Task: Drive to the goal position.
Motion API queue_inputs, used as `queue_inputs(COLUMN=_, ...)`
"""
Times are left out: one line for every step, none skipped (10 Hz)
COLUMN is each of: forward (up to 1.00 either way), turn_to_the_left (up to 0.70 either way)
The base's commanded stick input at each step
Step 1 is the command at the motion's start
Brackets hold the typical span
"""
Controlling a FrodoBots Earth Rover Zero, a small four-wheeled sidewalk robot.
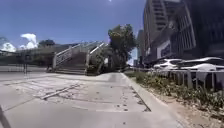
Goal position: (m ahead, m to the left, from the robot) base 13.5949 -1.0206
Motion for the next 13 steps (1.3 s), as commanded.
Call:
queue_inputs(forward=0.7, turn_to_the_left=0.0)
queue_inputs(forward=0.7, turn_to_the_left=0.0)
queue_inputs(forward=0.7, turn_to_the_left=0.0)
queue_inputs(forward=0.7, turn_to_the_left=0.0)
queue_inputs(forward=0.7, turn_to_the_left=0.0)
queue_inputs(forward=0.7, turn_to_the_left=0.0)
queue_inputs(forward=0.7, turn_to_the_left=0.0)
queue_inputs(forward=0.7, turn_to_the_left=0.0)
queue_inputs(forward=0.7, turn_to_the_left=0.0)
queue_inputs(forward=0.7, turn_to_the_left=0.0)
queue_inputs(forward=0.7, turn_to_the_left=0.0)
queue_inputs(forward=0.7, turn_to_the_left=0.0)
queue_inputs(forward=0.7, turn_to_the_left=0.0)
